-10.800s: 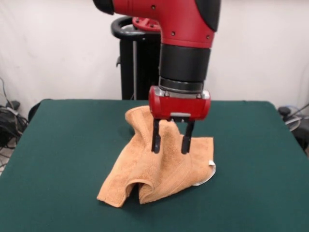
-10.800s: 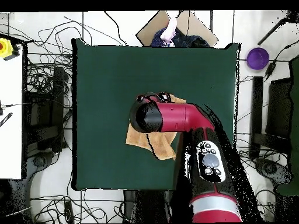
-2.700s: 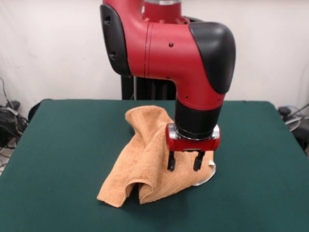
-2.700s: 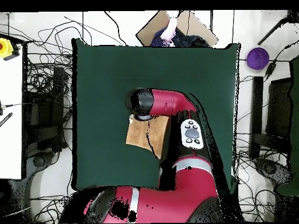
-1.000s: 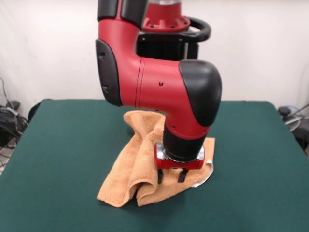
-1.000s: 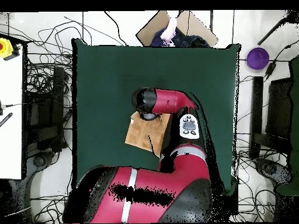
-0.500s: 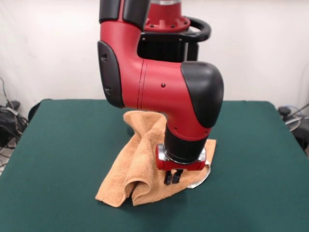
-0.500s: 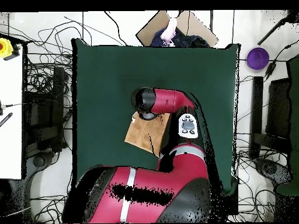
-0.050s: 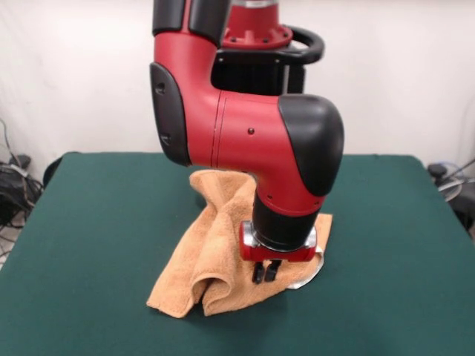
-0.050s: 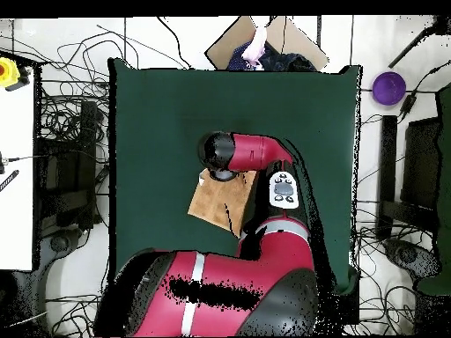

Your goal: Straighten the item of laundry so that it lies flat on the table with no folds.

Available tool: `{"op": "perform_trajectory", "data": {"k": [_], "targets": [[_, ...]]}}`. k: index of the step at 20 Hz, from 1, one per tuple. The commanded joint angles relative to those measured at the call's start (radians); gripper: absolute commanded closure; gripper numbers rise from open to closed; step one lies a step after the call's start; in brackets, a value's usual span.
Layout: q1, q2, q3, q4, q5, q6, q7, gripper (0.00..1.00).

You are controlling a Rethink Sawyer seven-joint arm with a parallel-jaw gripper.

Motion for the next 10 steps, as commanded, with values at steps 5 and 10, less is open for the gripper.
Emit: {"op": "perform_trajectory", "data": {"k": [5, 10], "targets": [[0.01, 0.037, -0.015, 0.014, 0.025, -0.022, 0.225, 1.0], [0.01, 0.038, -0.014, 0.013, 0.024, -0.026, 0.225, 1.0]]}}
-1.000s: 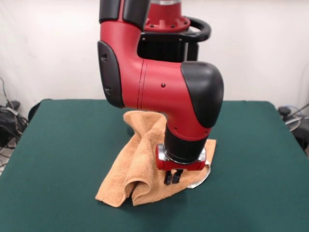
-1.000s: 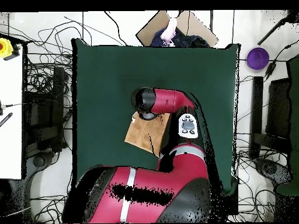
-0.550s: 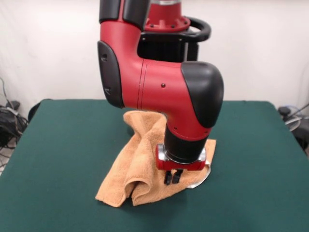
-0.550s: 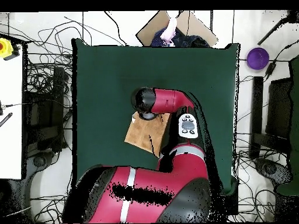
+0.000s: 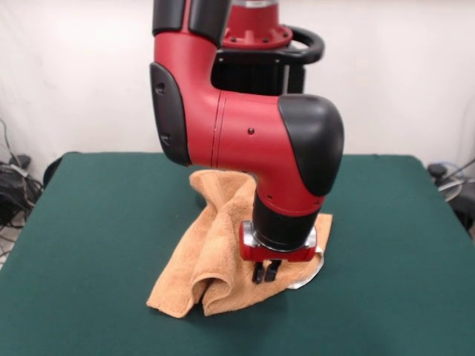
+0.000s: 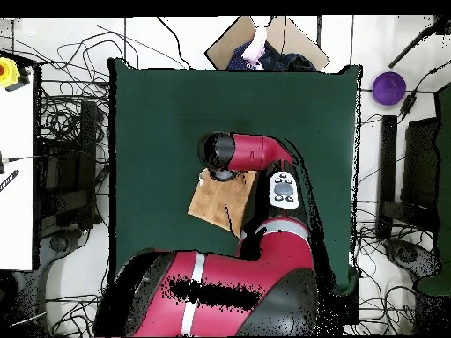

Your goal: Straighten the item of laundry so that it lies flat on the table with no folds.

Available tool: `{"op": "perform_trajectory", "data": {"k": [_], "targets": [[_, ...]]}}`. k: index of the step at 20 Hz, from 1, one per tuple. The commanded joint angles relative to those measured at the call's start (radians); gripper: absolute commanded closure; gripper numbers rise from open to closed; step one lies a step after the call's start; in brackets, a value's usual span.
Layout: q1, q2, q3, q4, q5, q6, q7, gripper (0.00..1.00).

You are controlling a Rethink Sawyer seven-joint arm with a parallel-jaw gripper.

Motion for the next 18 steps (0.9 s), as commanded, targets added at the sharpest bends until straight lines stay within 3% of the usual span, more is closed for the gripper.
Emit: {"op": "perform_trajectory", "data": {"k": [1, 18], "targets": [[0.01, 0.037, -0.014, 0.018, 0.025, -0.031, 0.228, 1.0], [0.006, 0.029, -0.005, 0.035, 0.013, -0.047, 0.204, 1.0]]}}
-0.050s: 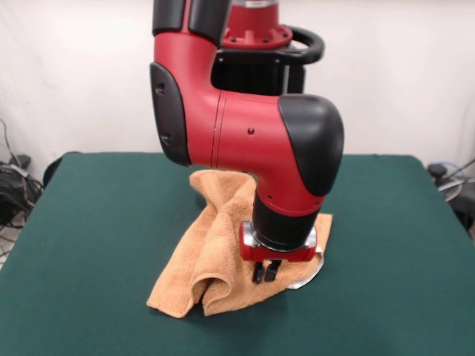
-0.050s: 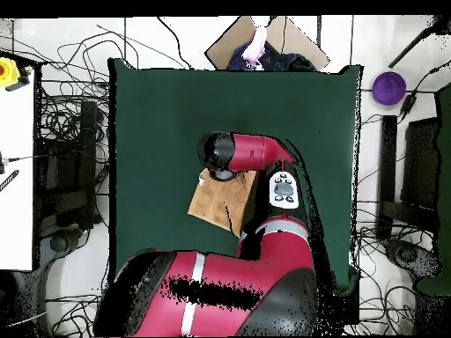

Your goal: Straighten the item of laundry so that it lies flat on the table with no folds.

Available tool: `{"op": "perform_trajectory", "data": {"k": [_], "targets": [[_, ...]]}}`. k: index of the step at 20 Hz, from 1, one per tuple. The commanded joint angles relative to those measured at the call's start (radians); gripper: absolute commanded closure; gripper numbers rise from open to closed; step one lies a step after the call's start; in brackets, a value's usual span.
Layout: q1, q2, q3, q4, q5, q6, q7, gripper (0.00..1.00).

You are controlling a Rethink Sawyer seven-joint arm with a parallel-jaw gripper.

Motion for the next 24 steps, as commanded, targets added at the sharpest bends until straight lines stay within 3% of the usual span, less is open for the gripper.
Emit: {"op": "perform_trajectory", "data": {"k": [1, 8, 9, 20, 21, 24], "targets": [[0.006, 0.029, -0.005, 0.034, 0.013, -0.047, 0.205, 1.0], [0.007, 0.03, -0.005, 0.032, 0.013, -0.045, 0.205, 1.0], [0.007, 0.029, -0.006, 0.034, 0.012, -0.046, 0.204, 0.0], [0.008, 0.026, -0.008, 0.043, 0.016, -0.065, 0.204, 0.0], [0.008, 0.026, -0.007, 0.044, 0.017, -0.068, 0.204, 1.0], [0.011, 0.024, -0.014, 0.051, 0.024, -0.07, 0.225, 1.0]]}}
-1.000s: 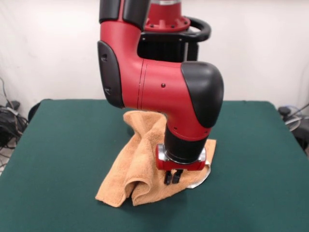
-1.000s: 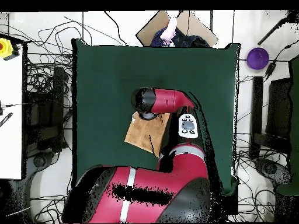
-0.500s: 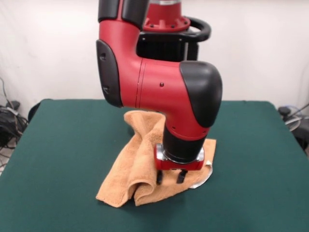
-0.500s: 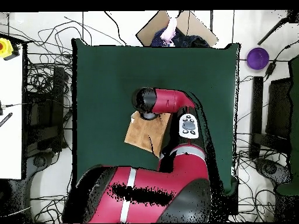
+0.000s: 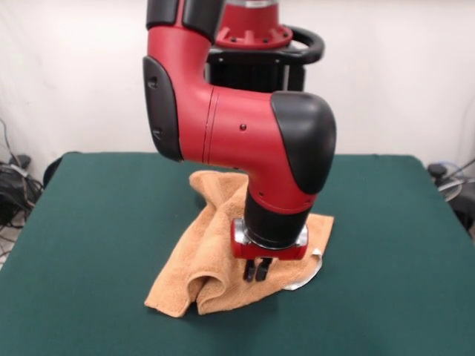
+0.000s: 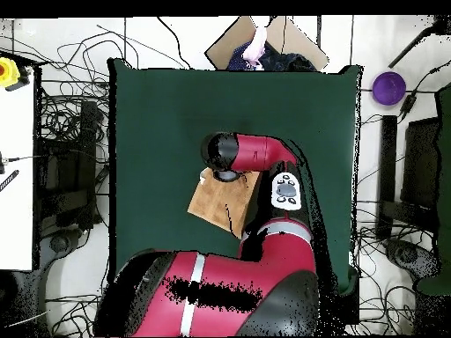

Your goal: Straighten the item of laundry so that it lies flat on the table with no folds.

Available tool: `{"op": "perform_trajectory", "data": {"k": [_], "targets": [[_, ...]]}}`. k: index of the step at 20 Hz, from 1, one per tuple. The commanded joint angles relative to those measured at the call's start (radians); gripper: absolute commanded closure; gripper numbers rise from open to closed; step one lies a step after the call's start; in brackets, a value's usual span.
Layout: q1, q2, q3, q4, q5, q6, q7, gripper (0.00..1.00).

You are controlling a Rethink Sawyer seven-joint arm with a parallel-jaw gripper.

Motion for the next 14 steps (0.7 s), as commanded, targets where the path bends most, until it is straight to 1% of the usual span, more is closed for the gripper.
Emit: {"op": "perform_trajectory", "data": {"k": [1, 5, 14], "targets": [[0.011, 0.026, 0.007, 0.048, 0.024, -0.067, 0.224, 1.0], [0.018, 0.042, -0.003, 0.025, 0.026, -0.046, 0.229, 1.0], [0.022, 0.029, -0.004, 0.021, 0.028, -0.028, 0.22, 1.0]]}}
